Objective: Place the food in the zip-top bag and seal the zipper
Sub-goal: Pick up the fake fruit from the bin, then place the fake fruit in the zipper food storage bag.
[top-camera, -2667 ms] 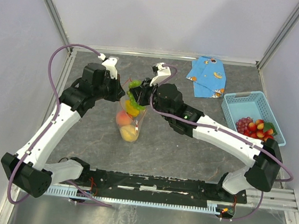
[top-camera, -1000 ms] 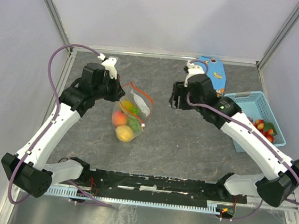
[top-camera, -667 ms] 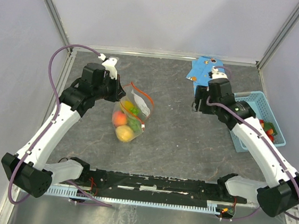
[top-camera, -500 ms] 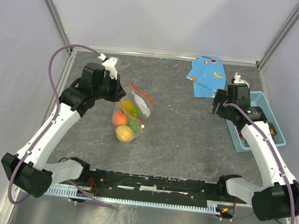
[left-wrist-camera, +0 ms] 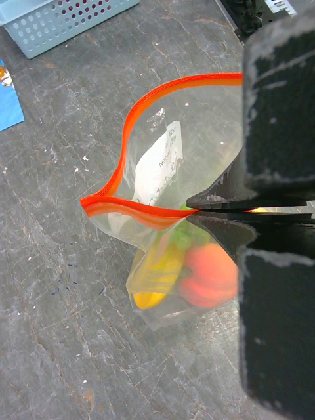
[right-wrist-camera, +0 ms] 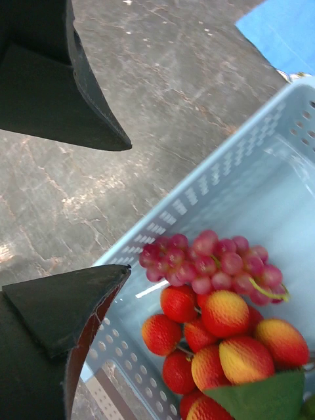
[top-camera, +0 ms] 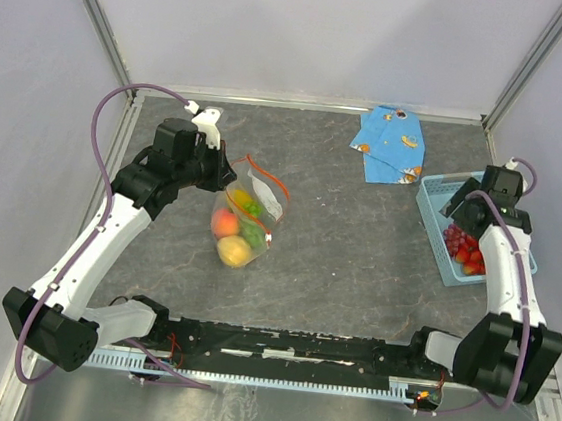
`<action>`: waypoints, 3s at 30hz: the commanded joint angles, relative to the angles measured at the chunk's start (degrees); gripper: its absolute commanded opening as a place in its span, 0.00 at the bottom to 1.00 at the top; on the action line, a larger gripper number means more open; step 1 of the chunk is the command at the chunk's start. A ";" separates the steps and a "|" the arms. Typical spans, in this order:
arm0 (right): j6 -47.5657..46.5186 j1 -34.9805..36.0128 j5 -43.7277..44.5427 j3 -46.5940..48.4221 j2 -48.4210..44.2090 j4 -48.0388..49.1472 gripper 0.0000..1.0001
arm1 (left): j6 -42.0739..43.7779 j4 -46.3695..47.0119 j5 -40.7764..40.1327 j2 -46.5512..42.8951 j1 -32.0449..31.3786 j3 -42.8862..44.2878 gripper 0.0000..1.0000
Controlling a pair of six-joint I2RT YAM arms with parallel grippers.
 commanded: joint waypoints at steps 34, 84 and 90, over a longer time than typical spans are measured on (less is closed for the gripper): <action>-0.76 -6.29 -8.10 2.04 27.18 14.29 0.36 | 1.21 3.36 2.04 -0.06 0.49 0.36 0.03; 11.77 35.92 -9.71 10.99 -5.01 25.74 0.30 | 1.21 3.86 3.12 -1.20 1.19 -0.22 0.03; 12.87 46.57 -7.37 14.60 -0.33 31.61 0.30 | 1.13 3.99 3.51 -1.20 1.43 -0.24 0.03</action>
